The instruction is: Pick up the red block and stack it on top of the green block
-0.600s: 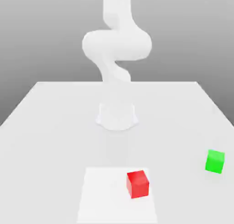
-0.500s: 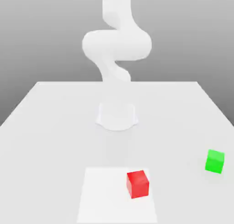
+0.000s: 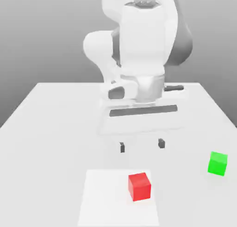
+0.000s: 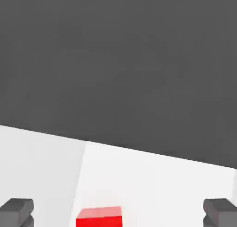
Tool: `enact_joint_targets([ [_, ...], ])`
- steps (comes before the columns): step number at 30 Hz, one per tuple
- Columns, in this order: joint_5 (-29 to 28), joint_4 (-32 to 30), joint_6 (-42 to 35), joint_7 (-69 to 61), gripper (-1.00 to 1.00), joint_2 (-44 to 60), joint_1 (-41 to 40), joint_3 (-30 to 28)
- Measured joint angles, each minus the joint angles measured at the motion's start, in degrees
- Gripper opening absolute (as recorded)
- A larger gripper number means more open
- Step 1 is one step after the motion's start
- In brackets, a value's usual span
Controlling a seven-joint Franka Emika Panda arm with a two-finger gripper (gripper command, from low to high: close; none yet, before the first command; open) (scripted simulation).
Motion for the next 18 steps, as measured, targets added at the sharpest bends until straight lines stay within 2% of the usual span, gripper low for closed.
enact_joint_targets([
  [3, -0.8, -2.1, 4.0, 0.0, 0.00, 6.2, 0.5, 0.1],
  [8, -2.1, -1.1, 12.6, 0.7, 0.00, 16.6, 1.0, -0.7],
  [9, -2.2, -0.9, 13.8, 0.8, -1.00, 18.0, 1.1, -0.9],
  [15, -2.4, -0.8, 14.3, 1.0, -1.00, 18.7, 1.1, -0.9],
  [18, -2.0, -1.4, 11.1, 0.7, -1.00, 14.9, 0.8, -0.5],
])
